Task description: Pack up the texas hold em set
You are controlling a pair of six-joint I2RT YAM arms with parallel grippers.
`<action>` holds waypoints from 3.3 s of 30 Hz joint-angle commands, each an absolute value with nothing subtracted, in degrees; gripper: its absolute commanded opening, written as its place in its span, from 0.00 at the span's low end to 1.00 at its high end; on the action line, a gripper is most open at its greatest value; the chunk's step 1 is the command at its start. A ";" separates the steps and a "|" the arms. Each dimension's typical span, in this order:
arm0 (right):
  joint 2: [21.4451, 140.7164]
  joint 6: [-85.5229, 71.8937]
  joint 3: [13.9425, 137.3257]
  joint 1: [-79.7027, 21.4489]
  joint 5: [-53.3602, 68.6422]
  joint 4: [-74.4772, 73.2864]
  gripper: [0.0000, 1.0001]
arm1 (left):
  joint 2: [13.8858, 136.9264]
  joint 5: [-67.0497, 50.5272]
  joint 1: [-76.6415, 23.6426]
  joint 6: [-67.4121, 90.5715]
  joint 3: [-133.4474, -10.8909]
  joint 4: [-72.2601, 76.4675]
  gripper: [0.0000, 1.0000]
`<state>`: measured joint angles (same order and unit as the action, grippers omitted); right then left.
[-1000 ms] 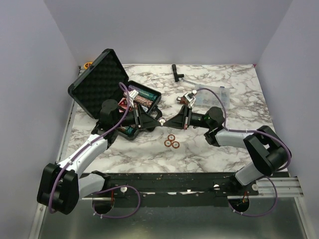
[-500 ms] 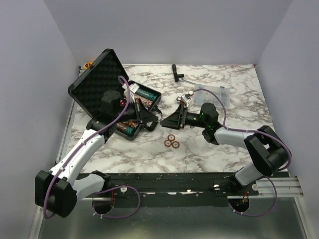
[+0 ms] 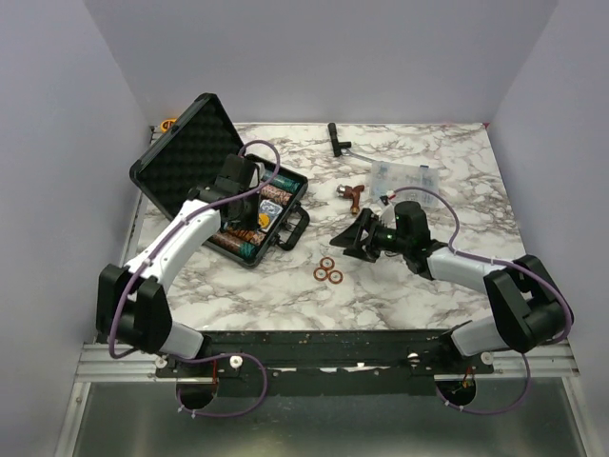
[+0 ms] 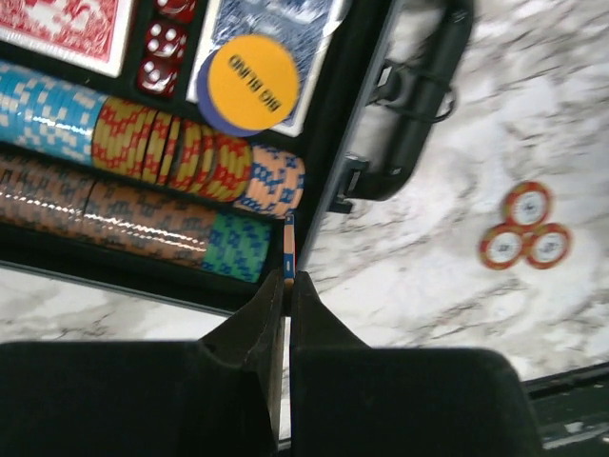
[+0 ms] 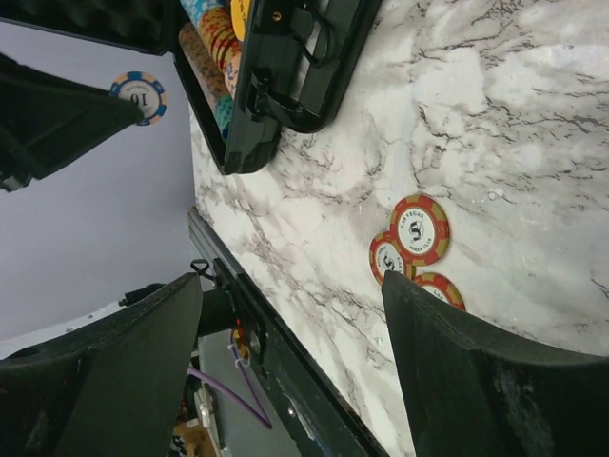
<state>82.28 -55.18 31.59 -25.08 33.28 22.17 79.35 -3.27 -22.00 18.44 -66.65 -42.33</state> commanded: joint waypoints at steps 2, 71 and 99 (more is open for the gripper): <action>82.24 -52.66 31.03 -25.31 32.22 17.89 0.79 | 87.23 4.87 -21.88 12.88 -72.25 -49.30 0.00; 83.14 -54.56 28.50 -25.29 33.40 21.27 0.78 | 98.42 2.99 -24.52 10.02 -73.99 -47.85 0.00; 80.88 -41.32 33.66 -27.27 23.08 1.78 0.79 | 80.60 -10.77 -24.61 17.66 -66.58 -41.14 0.60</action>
